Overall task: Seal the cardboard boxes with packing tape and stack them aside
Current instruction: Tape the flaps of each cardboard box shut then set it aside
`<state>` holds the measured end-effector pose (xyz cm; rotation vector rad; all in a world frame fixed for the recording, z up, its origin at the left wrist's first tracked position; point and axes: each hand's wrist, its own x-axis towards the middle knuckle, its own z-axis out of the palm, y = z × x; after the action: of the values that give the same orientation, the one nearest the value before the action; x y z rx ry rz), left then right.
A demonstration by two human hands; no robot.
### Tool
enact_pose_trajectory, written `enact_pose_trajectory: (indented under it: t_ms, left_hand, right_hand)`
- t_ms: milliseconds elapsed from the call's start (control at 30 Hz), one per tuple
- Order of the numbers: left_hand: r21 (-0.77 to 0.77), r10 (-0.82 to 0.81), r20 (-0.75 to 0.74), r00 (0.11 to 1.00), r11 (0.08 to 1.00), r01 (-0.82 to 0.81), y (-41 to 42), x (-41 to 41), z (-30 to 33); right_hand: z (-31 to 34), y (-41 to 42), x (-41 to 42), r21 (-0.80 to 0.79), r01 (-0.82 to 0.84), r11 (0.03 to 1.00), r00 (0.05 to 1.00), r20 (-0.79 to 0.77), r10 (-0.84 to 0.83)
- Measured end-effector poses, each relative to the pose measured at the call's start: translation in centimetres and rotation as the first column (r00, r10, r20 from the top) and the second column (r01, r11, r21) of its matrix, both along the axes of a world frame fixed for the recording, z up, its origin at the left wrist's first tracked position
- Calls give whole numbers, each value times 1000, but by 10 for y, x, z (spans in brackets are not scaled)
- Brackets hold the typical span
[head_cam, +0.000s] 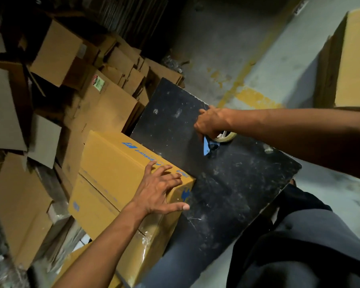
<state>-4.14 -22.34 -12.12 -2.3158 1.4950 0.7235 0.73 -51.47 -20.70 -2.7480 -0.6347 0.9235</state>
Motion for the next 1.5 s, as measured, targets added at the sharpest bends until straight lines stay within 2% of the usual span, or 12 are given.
enact_pose_trajectory:
  t_ms: [100,200,300,433,567,700,833,1067,1200,1333,1400,1500]
  left_hand:
    - [250,-108,3,994,963,104,-19,7,-1]
    - [309,-159,-13,987,938,155,-25,13,-2]
    - [230,-126,29,992,966,117,-16,20,4]
    - [-97,202,25,979,975,-199,13,15,1]
    - [-207,224,72,972,957,-205,36,7,-10]
    - [-343,243,98,965,919,-196,38,2,-25]
    - [-445,289,62,955,865,-232,40,2,-32]
    - [-501,294,80,952,838,-217,46,-1,-40]
    - [-525,279,63,958,826,-206,48,0,-44]
    - [-532,275,64,959,823,-200,49,-1,-45]
    - [-533,279,56,959,820,-208,49,-3,-45]
    - [-538,277,47,960,817,-209,49,-4,-43]
  right_hand:
    - [5,4,-9,8,24,1000,994,103,-25]
    - [17,9,-22,232,106,967,955,245,-164]
    - [25,18,-41,529,236,815,896,206,-393]
    - [14,38,-89,743,405,532,831,-57,-553]
    - [-8,73,-138,772,472,426,831,-228,-507]
    - [-25,115,-177,806,497,322,814,-304,-495]
    - [-34,162,-191,870,478,124,712,-301,-635]
    - [-46,251,-204,894,439,-91,463,-312,-830]
    - [-46,293,-209,901,431,-47,373,-226,-900]
    - [-50,319,-233,902,432,15,399,-176,-900]
    - [-53,319,-246,903,430,-21,359,-192,-913]
    - [-57,303,-236,881,452,-138,215,-257,-942]
